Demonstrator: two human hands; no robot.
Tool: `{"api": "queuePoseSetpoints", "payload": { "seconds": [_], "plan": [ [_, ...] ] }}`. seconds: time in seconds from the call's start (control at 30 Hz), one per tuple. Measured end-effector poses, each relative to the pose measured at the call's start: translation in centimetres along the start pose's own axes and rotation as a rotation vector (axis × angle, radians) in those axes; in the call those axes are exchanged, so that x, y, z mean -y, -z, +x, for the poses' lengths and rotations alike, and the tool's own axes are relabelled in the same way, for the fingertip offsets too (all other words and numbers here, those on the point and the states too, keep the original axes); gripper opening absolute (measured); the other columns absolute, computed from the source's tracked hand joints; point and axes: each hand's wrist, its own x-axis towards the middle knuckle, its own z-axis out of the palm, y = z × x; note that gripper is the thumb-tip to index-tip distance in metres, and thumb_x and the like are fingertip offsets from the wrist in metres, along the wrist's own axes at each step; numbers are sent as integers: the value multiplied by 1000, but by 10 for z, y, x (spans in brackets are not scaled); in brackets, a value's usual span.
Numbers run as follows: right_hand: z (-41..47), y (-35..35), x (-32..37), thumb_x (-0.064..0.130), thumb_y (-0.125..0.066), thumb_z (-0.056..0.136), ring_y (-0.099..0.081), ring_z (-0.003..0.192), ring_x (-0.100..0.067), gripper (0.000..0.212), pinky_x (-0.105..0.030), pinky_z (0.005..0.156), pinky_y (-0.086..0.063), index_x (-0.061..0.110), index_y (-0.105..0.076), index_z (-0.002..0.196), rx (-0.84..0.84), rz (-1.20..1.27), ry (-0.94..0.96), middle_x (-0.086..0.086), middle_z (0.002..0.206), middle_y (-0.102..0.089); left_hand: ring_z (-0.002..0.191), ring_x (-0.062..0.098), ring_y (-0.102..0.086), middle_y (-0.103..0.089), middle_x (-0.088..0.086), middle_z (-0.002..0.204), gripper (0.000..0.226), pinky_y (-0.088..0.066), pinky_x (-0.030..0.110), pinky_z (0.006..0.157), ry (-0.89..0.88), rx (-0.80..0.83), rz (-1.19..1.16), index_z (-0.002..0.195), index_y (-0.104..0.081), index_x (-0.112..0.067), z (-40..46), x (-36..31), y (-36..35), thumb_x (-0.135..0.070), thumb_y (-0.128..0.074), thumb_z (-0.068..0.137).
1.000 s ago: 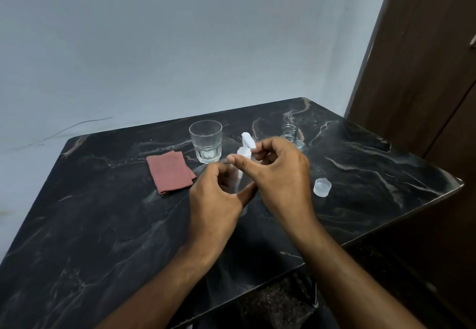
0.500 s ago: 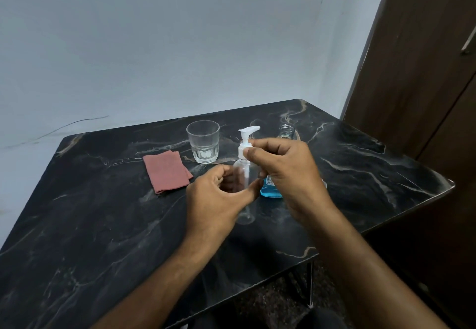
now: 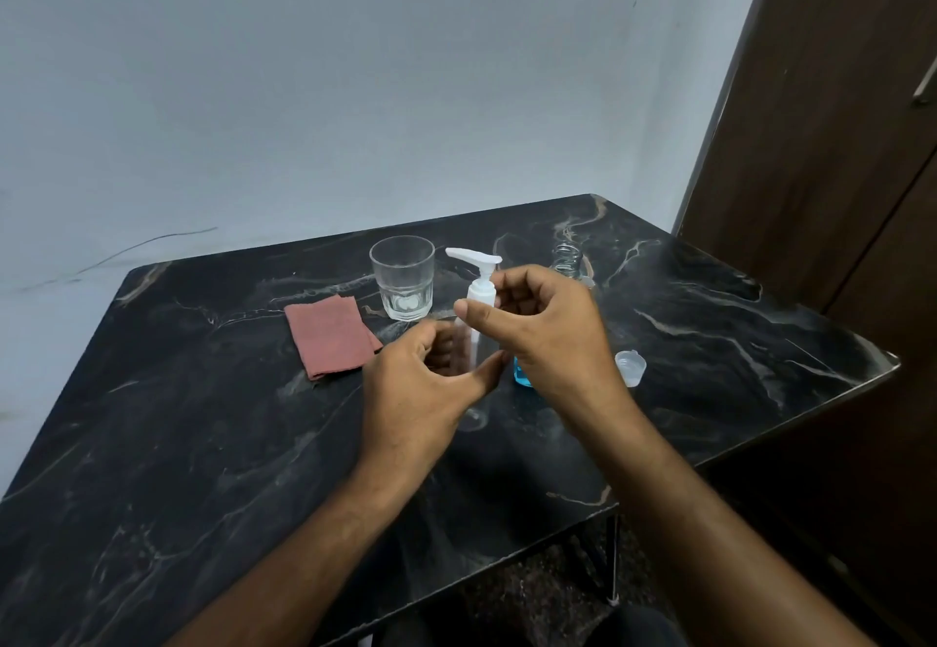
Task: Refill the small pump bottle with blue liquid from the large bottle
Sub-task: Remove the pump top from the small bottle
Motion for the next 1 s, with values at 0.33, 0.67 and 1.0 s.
{"api": "queuePoseSetpoints", "payload": {
  "seconds": [0.33,0.67,1.0],
  "plan": [
    [17,7,10,9,-71,85,-49,59,-18,17,-35,61,-48,-8,-72,82,12,15,120,-35,85,-66,78,-1,-74,-78,-16,84,29,-58,16,66,-7,82,68,100,-76,-28,8,7,8,-32,-89,75],
    [35,12,44,11,-77,86,-64,63,-6,11,-32,68,-60,15,-79,96,-76,112,311,-8,79,-78,82,6,-77,-81,-13,87,30,-60,20,72,99,50,10,102,-78,-28,10,32,28,-24,-90,75],
    [38,-20,-34,8,-79,83,-62,92,-22,31,-37,79,-55,10,-76,114,75,-559,574,-8,106,-70,90,2,-76,-80,-17,98,58,-59,15,77,68,-171,-152,109,-72,-29,22,30,71,-52,-87,58]
  ]
}}
